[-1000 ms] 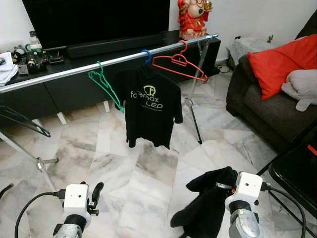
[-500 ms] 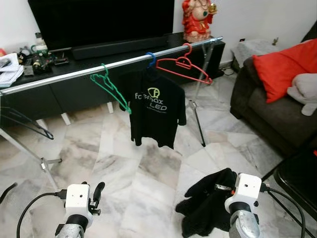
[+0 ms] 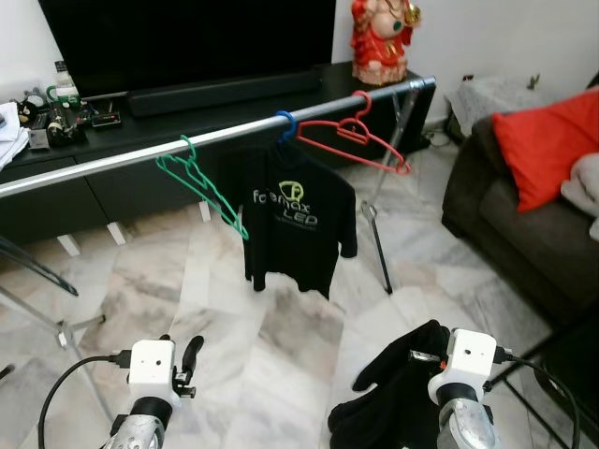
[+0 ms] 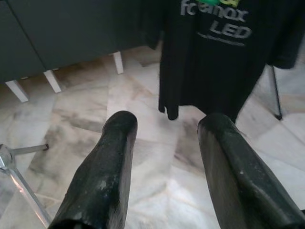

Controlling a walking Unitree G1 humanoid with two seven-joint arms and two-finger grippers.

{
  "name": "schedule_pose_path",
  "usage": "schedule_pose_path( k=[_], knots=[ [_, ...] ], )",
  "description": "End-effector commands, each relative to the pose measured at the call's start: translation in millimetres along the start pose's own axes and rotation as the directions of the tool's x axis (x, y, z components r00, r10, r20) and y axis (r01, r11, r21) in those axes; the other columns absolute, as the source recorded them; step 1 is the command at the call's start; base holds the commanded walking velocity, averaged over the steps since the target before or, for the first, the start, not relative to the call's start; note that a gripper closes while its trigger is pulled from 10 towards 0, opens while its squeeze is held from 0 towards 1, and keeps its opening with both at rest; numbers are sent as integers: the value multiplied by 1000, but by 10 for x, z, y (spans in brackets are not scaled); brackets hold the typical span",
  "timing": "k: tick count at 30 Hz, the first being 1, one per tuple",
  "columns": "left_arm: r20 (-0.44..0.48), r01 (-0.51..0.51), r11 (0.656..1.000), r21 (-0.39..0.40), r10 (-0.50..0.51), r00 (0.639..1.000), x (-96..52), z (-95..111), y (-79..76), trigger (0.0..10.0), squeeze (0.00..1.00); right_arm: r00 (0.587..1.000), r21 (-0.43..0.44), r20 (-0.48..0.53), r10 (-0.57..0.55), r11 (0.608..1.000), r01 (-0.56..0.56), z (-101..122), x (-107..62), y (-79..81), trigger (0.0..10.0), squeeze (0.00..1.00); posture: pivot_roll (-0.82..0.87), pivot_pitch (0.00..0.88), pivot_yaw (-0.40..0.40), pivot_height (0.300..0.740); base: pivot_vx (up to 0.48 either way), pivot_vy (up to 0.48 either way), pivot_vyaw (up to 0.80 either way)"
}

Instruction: Hang hanger

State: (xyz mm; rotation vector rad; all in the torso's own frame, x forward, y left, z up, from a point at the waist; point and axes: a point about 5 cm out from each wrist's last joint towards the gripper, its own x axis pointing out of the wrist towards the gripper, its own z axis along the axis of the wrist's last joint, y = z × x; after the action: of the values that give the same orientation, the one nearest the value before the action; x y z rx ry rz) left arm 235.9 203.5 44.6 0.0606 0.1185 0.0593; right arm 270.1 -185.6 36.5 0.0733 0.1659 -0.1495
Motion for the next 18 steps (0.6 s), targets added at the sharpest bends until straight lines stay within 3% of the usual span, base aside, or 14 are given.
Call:
schedule_pose_path(
  k=[1, 18],
  knots=[
    [-33, -24, 1000, -4, 24, 999, -48, -61, 78, 10000, 0, 999, 6, 12, 30, 1000, -30, 14, -5, 80, 10000, 0, 4, 107, 14, 721, 382, 0, 0],
    [-27, -23, 1000, -5, 23, 999, -29, -40, 78, 10000, 0, 998, -1, 13, 62, 998, -62, 10, 3, 127, 10000, 0, 4, 97, 14, 721, 388, 0, 0]
  ],
)
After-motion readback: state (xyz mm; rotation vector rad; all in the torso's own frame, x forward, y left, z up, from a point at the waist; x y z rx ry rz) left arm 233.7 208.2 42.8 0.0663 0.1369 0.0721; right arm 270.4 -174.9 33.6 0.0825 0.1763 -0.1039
